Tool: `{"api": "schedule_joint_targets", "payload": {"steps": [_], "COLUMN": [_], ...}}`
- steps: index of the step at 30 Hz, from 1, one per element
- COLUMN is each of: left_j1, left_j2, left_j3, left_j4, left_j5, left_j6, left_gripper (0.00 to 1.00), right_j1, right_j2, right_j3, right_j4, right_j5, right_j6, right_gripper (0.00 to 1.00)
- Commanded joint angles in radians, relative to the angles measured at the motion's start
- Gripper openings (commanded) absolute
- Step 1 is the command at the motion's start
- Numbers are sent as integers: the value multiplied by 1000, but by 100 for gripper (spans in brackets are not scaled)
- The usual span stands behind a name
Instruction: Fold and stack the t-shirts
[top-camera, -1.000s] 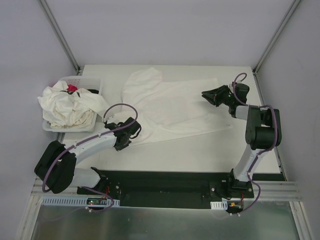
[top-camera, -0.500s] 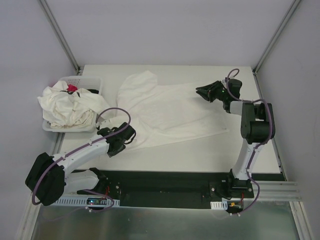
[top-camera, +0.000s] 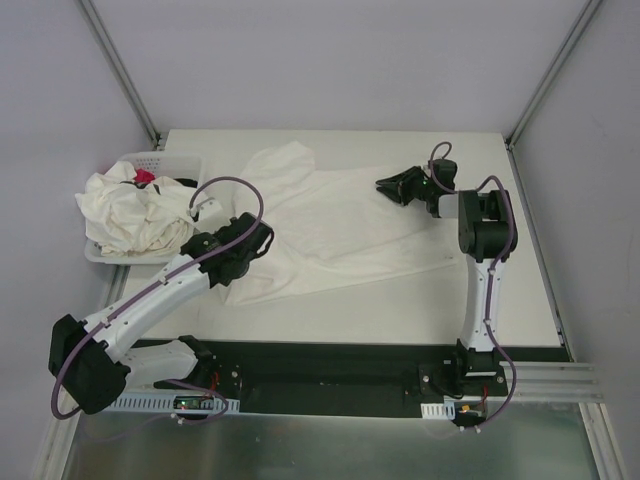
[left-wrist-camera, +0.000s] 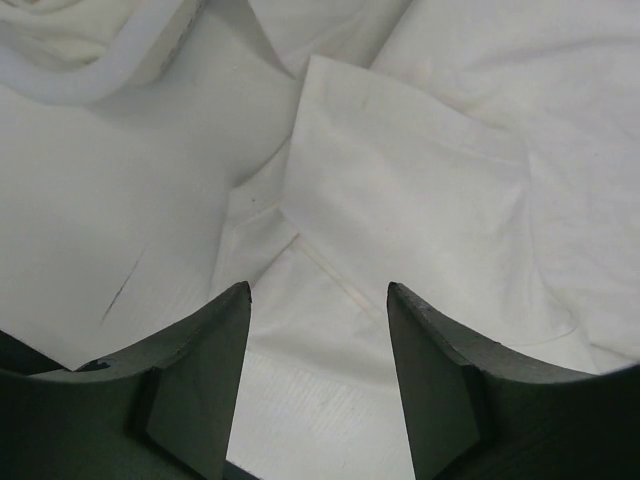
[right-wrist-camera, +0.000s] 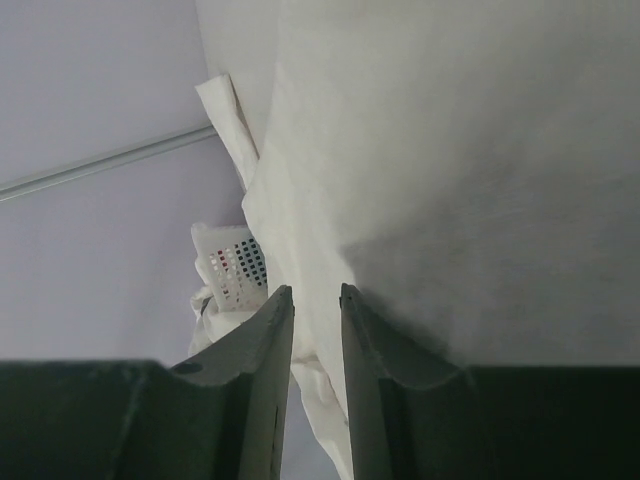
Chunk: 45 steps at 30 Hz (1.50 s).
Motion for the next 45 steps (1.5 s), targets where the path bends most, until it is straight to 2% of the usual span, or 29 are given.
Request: {"api": "schedule_joint_targets", "payload": {"steps": [1, 11, 22, 29, 32, 37, 40, 45], "left_j1": [-6, -8, -5, -3, -3, -3, -5, -5], "left_j2": [-13, -36, -85, -113, -102, -36, 10, 88], "left_j3": [68, 115, 106, 97, 99, 99, 83, 86], "left_j4": [-21, -24, -25, -22, -21, 14, 70, 114], "left_j5": [-102, -171, -180, -174, -171, -165, -151, -116], "left_j6": [69, 139, 181, 192, 190, 189, 189, 192], "left_gripper": [56, 56, 56, 56, 57, 57, 57, 56], "right_j1": [-8, -60, -277, -363, -342, -227, -109, 74], "right_j2": [-1, -44, -203, -293, -302, -375, -383, -308], "right_j3": [16, -159, -429, -519, -523, -500, -441, -371], "right_j4": [15, 102, 291, 306, 336, 305, 247, 259], "right_j5": [23, 70, 87, 103, 84, 75, 60, 37], "right_j6": [2, 37, 71, 46, 72, 68, 51, 91], "right_gripper": [29, 33, 33, 33, 33, 34, 34, 34]}}
